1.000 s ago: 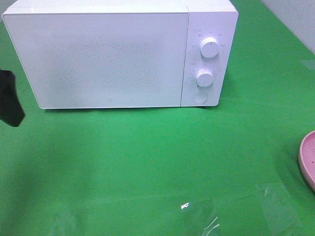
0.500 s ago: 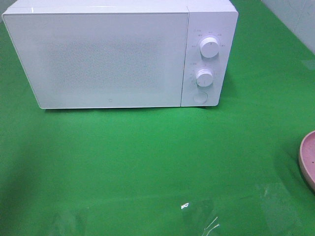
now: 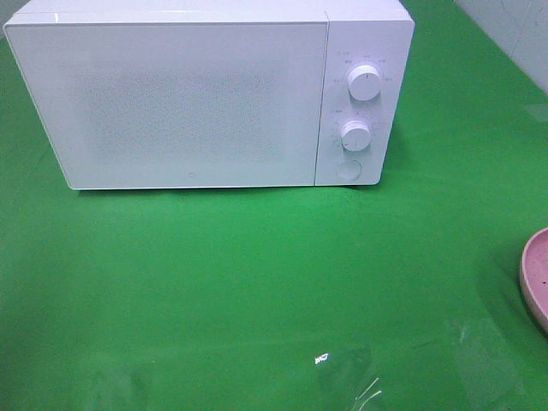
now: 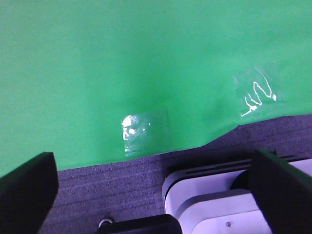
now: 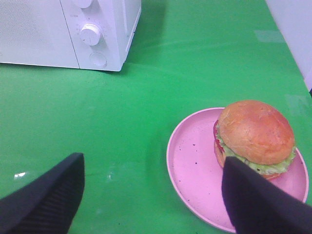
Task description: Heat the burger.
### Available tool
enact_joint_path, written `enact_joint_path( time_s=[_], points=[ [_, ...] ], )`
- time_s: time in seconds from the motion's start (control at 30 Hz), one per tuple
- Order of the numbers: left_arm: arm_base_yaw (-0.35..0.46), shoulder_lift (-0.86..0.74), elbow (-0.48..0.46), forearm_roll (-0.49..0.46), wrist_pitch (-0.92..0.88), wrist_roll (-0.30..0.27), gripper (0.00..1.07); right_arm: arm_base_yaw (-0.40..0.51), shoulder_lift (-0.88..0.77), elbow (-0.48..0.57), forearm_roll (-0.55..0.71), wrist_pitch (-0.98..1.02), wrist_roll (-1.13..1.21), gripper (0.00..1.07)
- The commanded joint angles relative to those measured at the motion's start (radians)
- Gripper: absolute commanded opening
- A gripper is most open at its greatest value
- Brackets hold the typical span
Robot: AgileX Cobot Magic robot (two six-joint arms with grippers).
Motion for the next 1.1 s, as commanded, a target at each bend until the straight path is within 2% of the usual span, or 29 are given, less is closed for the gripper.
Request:
enact_joint_path(
  time_s=[0.03,0.2,0.3,0.37,0.6,0.7,0.77,0.83,1.1],
  points=[
    [0.004,-0.119,0.015,0.007,-0.062,-0.005,1.0,-0.003,-0.025,0.004,0.0,-0.014,-0.009,0.74],
    [0.004,-0.34,0.047,0.007,-0.099,-0.005,1.0,-0.003,-0.025,0.004,0.0,-0.014,-0.009,0.74],
    [0.004,-0.373,0.047,0.007,-0.099,-0.005,1.0,-0.003,-0.025,0.004,0.0,-0.014,-0.009,0.74],
    [0.004,-0.488,0.047,-0.005,-0.099,-0.006,1.0,-0.003,-0.025,0.004,0.0,-0.014,-0.009,0.74],
    [0.004,-0.647,0.047,-0.038,-0.101,-0.009,1.0,-0.003,-0.025,0.004,0.0,-0.014,-0.009,0.74],
    [0.021,-0.655,0.047,-0.041,-0.101,-0.009,1.0,-0.003,-0.025,0.004,0.0,-0.014,-0.009,0.74],
    [0.079,-0.652,0.047,-0.041,-0.102,-0.009,1.0,-0.003,-0.025,0.004,0.0,-0.014,-0.009,0.74],
    [0.101,-0.653,0.047,-0.042,-0.102,-0.009,1.0,-0.003,-0.025,0.004,0.0,-0.014,-0.009,0.74],
    [0.12,-0.653,0.048,-0.056,-0.104,-0.009,1.0,-0.003,-0.025,0.004,0.0,-0.014,-0.009,0.74]
  ],
)
